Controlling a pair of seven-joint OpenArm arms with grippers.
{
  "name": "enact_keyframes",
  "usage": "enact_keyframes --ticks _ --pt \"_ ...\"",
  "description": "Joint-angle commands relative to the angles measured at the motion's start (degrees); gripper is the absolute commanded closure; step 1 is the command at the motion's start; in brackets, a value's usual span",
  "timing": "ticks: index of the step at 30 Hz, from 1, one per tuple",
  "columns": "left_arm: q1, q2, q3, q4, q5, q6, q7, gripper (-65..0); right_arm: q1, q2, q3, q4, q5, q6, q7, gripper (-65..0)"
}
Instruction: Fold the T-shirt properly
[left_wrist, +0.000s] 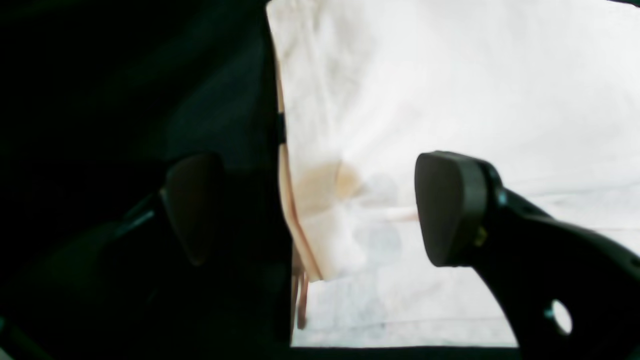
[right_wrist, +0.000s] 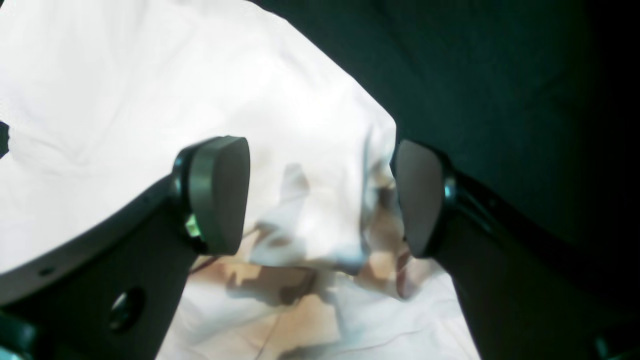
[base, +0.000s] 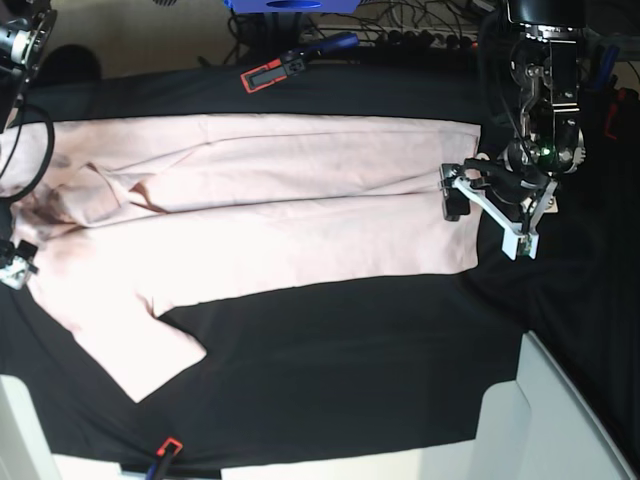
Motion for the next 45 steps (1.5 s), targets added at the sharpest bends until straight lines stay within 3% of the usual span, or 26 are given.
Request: enact_keyframes --ticks 1,4,10,18,22,28,32,38,41,45 --pt "-1.82 -0.64 -1.52 1.02 0.15 0.24 -1.4 -58.3 2.3 1.4 0.07 0.92 0.18 0.13 2.44 -44.7" --pt "-5.51 -0.28 -2.57 -1.18 0.24 0.24 -1.4 -58.3 4.85 2.99 -0.54 -1.72 0.18 0.39 4.55 -44.8" --pt "-13.34 -0.28 -1.96 -9.18 0.68 0.24 -1.31 -58.3 13.82 6.5 -13.82 -18.16 0.18 0.39 14.22 -44.8" --pt "-16.85 -0.81 -1.87 -13.57 0.77 0.24 -1.31 -58.1 25.69 6.59 -26.48 -45.76 0.18 0.48 31.98 -45.0" --pt "-16.06 -1.87 -1.96 -13.57 0.77 0.15 -1.31 -58.1 26.48 6.33 -27.8 -52.53 0.45 0.48 38.13 -49.0" --pt "-15.1 -2.31 -2.4 -13.22 0.41 0.15 -1.31 -58.1 25.6 5.98 -27.89 -54.03 0.45 0.65 38.66 -49.6" --pt "-14.66 -2.31 -2.4 -13.22 0.33 0.15 -1.31 -58.1 24.81 5.01 -27.8 -54.12 0.45 3.64 38.48 -49.6" --pt "-14.04 -2.31 -2.49 -13.22 0.33 0.15 -1.31 -58.1 22.79 3.95 -27.71 -54.12 0.62 3.91 38.48 -48.9" --pt "-14.04 -2.31 -2.49 -13.22 0.33 0.15 -1.31 -58.1 22.7 3.87 -27.71 -54.12 0.62 3.91 38.48 -36.6" --pt "-14.04 -2.31 -2.49 -13.22 0.68 0.15 -1.31 -58.1 22.7 3.78 -27.71 -54.2 0.62 3.64 38.48 -11.2"
